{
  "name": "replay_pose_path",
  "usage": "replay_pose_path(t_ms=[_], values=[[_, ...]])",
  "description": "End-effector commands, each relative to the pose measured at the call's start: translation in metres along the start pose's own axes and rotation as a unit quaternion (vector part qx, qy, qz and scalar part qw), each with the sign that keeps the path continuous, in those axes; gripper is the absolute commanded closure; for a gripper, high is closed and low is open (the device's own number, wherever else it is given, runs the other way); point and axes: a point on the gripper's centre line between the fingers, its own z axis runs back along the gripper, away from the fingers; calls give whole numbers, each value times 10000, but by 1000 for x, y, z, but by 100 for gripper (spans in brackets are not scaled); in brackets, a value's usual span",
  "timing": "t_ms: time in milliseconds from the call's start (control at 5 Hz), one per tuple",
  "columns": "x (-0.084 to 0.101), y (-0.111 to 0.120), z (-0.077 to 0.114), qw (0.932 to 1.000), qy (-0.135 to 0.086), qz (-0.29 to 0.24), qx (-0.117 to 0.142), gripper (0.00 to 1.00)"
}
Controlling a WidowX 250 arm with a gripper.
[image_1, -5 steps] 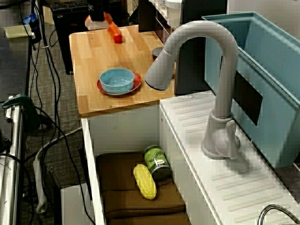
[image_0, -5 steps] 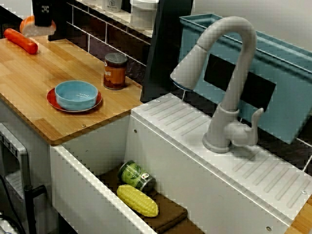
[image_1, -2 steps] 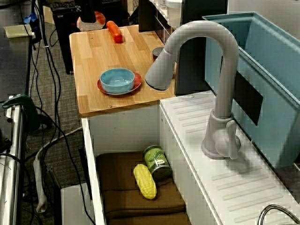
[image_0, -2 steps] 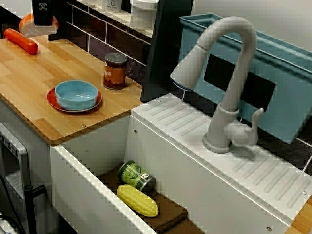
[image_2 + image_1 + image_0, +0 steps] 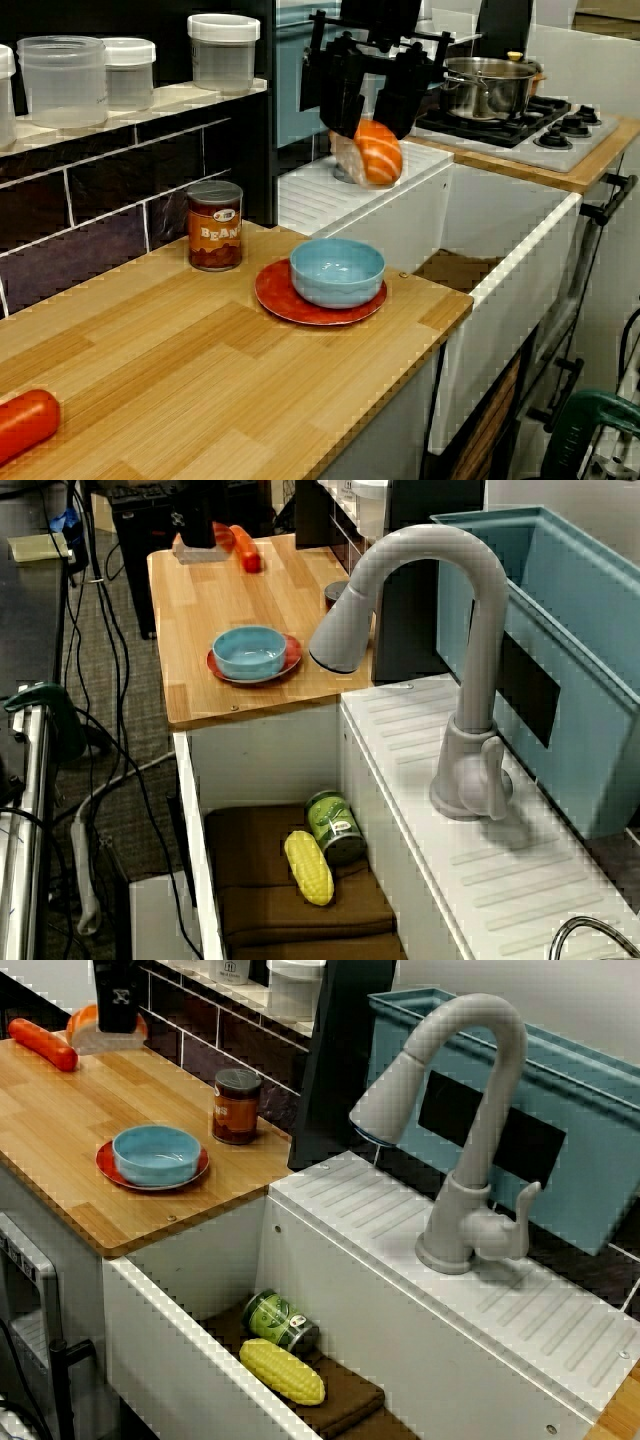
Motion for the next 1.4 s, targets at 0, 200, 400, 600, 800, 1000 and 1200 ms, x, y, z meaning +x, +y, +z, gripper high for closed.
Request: replay_pose_path(t_ms=[0,200,400,600,800,1000,1200], values=[[24,-7,-2,9999,114,25,114,100],[31,-8,-8,9996,229,80,109,100],[37,-10,-13,9995,302,34,105,100],[41,-10,-19,9994,357,-33,14,100],[47,-12,-28,9988,480,-101,-29,100],[47,-9,-33,9983,567,-109,-38,100],[44,-4,-33,9983,571,-55,-58,100]])
